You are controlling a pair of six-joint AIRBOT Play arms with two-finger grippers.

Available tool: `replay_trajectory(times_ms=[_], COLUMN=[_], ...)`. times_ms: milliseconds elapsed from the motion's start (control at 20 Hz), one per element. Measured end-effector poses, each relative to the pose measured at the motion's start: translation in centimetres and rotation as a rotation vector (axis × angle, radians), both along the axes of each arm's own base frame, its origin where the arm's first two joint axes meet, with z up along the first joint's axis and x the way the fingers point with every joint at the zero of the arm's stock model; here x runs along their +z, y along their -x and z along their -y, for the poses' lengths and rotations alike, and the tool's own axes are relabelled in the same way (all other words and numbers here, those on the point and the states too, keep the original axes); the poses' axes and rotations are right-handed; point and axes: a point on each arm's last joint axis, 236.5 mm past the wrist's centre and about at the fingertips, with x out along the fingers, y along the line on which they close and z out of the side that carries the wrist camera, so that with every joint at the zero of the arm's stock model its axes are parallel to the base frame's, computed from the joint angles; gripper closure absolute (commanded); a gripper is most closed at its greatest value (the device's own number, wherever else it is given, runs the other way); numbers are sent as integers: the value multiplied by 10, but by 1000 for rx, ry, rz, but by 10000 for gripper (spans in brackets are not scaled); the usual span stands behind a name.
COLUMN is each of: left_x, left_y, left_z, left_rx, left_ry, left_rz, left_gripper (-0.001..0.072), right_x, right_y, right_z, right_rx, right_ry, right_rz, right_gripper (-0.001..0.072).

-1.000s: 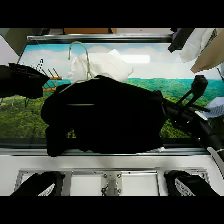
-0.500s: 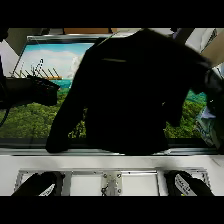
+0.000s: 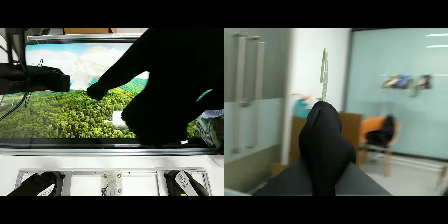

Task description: Fold the clothes and pants, and hang the long-sleeved shirts on hangers.

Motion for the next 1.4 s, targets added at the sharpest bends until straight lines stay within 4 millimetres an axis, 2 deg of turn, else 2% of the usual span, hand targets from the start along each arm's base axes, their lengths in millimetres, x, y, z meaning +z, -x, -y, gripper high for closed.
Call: replay_trajectory(times_ms=[200, 500, 650, 800, 1050, 1400], left_x=[-20, -36, -38, -39, -40, -39], left_y=[-7, -13, -14, -14, -13, -13], left_z=[11, 19, 20, 20, 20, 21], left_rx=[-19, -33, -34, -33, -35, -18], left_ry=[-20, -39, -41, -42, -41, -28], left_rz=[-70, -115, -120, -122, -126, -133], left_gripper=[692, 691, 691, 692, 692, 692], right_x=[29, 60, 72, 92, 131, 170], right_y=[16, 55, 69, 77, 78, 81], right_z=[58, 125, 148, 174, 211, 241], right_rx=[-237, -598, -729, -824, -911, -990], right_ry=[11, 32, 43, 38, 30, 56], right_rz=[39, 81, 94, 126, 198, 288], right_gripper=[692, 692, 692, 692, 692, 692])
